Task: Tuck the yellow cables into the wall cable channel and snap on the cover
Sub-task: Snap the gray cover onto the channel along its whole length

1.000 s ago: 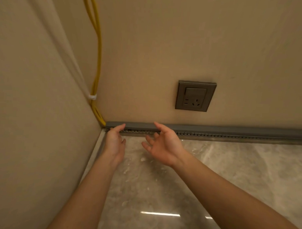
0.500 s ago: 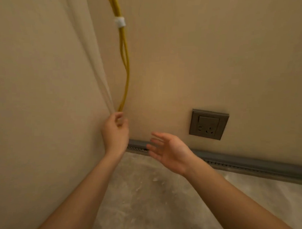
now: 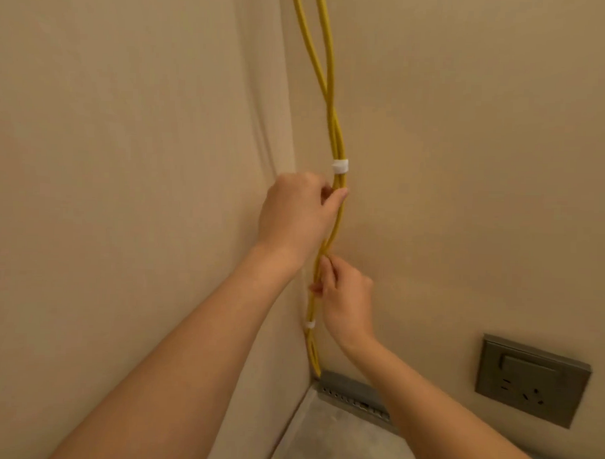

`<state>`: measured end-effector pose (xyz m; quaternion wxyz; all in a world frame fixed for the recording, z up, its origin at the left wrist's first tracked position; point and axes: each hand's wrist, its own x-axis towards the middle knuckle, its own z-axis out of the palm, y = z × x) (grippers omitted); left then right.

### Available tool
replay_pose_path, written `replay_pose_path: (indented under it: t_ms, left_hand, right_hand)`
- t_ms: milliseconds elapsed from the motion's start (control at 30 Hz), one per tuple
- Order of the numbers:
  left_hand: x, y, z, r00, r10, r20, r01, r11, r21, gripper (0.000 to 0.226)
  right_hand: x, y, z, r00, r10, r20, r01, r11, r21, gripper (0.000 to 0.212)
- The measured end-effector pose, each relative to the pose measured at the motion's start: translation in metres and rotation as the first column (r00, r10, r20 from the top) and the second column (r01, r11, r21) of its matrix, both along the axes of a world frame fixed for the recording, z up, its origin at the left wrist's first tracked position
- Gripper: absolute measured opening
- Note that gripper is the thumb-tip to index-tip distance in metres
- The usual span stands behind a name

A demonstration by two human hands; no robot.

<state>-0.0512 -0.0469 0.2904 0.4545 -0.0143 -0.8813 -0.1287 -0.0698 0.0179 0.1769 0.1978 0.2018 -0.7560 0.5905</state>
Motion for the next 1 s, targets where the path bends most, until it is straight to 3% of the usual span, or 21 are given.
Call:
replay_pose_path:
  t_ms: [133,233,300,367,433,533,600,667,833,933,1000]
  left_hand:
    - [-0.012,-0.016,0.014,0.961,0.275,0.036,-0.262,0.942,-0.209,0.023]
    - [-0.017,-0.022,0.014,0.934,0.351,0.061,-0.305,0.875,-0.375,0.024]
    - [-0.017,-0.02,0.012,0.932,0.356,0.06,-0.304,0.864,-0.402,0.022]
    - [-0.012,-0.016,0.014,0.954,0.299,-0.009,-0.284,0.896,-0.341,0.019]
    - [-0.006,-0.011,0.023,0.972,0.151,-0.182,-0.198,0.94,-0.278,0.015]
    - [-0.001,-0.007,0.048,0.941,0.087,-0.326,-0.199,0.923,-0.33,0.06]
    - [-0.002,-0.008,0.07,0.949,0.165,-0.267,-0.257,0.899,-0.355,0.078]
    - [-0.006,-0.011,0.083,0.952,0.26,-0.159,-0.303,0.867,-0.396,0.08]
    - [-0.015,-0.023,0.085,0.842,0.539,0.024,-0.416,0.677,-0.607,0.082]
    - [-0.019,-0.023,0.09,0.777,0.629,0.025,-0.445,0.577,-0.685,0.088]
    - [-0.018,-0.02,0.094,0.766,0.641,0.055,-0.437,0.581,-0.686,0.091]
  right_hand:
    - [-0.012,-0.011,0.013,0.998,0.031,-0.059,-0.011,0.945,0.328,0.036]
    - [-0.022,-0.02,0.023,0.995,0.02,-0.093,0.031,0.855,0.518,0.03]
    - [-0.027,-0.021,0.028,0.99,-0.008,-0.143,0.091,0.806,0.585,0.029]
    - [-0.032,-0.021,0.029,0.99,-0.056,-0.126,0.12,0.8,0.587,0.026]
    - [-0.036,-0.023,0.03,0.989,-0.083,-0.121,0.14,0.785,0.603,0.023]
    - [-0.037,-0.025,0.026,0.991,-0.095,-0.096,0.135,0.728,0.672,0.024]
    - [-0.035,-0.023,0.021,0.99,-0.109,-0.09,0.141,0.721,0.679,0.025]
    - [-0.034,-0.019,0.018,0.99,-0.117,-0.08,0.14,0.739,0.659,0.028]
    - [-0.025,-0.008,0.027,0.981,-0.118,-0.156,0.194,0.692,0.695,0.026]
    - [-0.017,-0.004,0.05,0.941,-0.166,-0.295,0.313,0.756,0.574,0.024]
    - [-0.012,-0.002,0.068,0.889,-0.167,-0.427,0.352,0.846,0.401,0.018]
